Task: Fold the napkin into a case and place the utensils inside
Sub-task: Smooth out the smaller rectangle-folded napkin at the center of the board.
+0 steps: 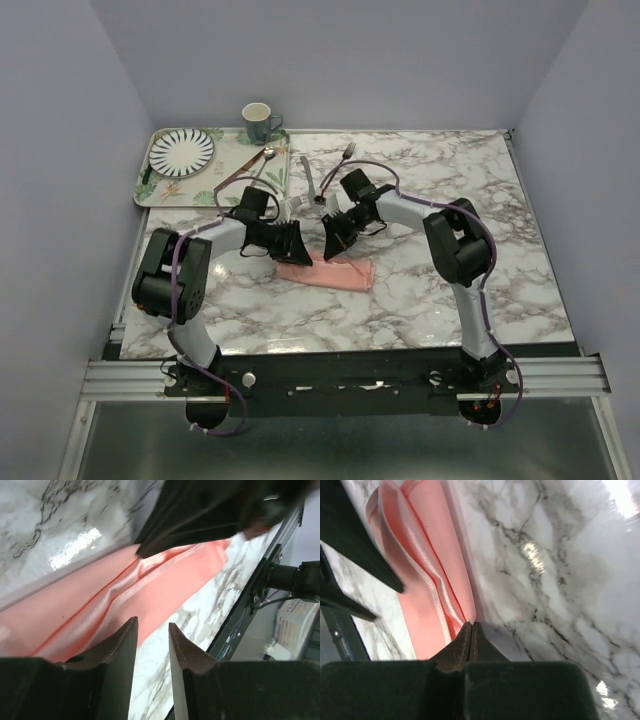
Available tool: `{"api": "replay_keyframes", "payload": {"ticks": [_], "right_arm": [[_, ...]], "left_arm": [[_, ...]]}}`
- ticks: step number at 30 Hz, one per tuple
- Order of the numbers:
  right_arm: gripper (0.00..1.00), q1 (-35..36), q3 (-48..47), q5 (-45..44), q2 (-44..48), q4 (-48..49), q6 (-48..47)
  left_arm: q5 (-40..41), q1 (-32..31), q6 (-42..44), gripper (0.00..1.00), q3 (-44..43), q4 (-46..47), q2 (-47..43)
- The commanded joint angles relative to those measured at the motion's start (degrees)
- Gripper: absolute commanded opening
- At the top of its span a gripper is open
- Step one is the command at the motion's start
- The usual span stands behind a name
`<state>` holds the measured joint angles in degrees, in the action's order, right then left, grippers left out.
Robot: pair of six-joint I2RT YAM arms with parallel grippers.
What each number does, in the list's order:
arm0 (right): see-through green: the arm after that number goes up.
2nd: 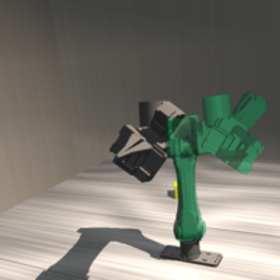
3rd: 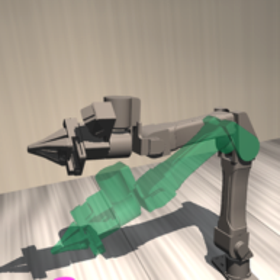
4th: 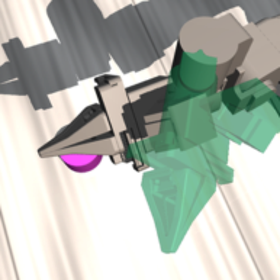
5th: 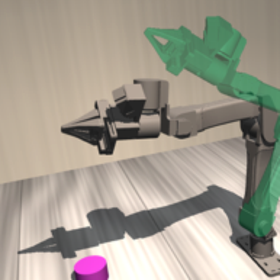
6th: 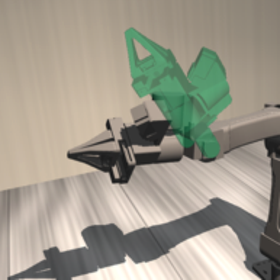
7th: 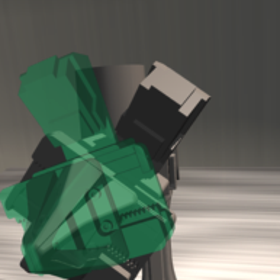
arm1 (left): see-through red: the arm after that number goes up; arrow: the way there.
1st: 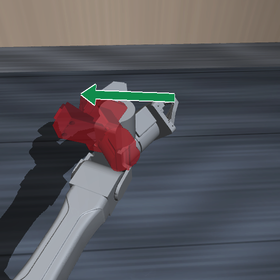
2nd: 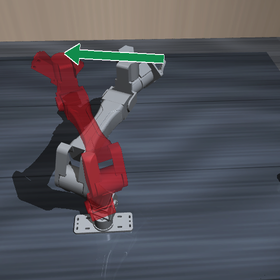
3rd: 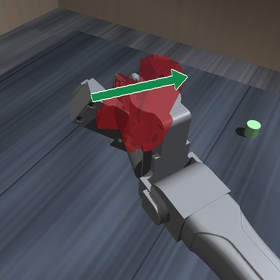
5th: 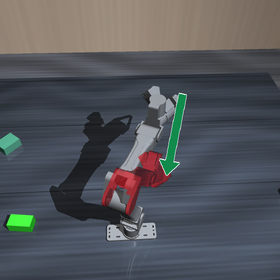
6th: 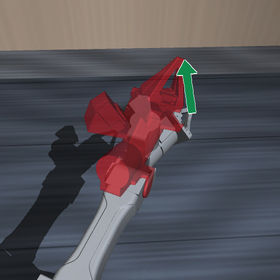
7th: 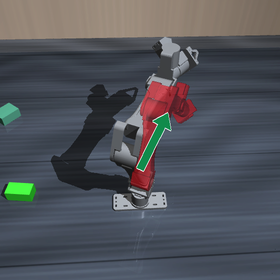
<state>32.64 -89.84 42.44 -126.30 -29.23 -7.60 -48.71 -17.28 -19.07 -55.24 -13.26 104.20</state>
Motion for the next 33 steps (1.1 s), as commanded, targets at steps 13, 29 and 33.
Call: {"api": "replay_keyframes", "payload": {"ticks": [13, 29, 33], "right_arm": [[0.25, 0.49, -6.04, 3.10, -0.43, -7.94, 0.91], [0.25, 0.40, -7.36, 3.18, -4.74, -10.32, 1.09], [0.23, 0.49, -6.92, 2.92, -4.83, -10.32, 0.65]], "left_arm": [[0.72, -1.09, 69.14, 0.46, -4.96, -19.33, -13.68], [13.10, -11.54, 79.98, 0.47, -9.80, -19.62, -3.13], [16.09, -12.69, 79.10, 0.47, -10.58, -19.09, -1.38]]}}
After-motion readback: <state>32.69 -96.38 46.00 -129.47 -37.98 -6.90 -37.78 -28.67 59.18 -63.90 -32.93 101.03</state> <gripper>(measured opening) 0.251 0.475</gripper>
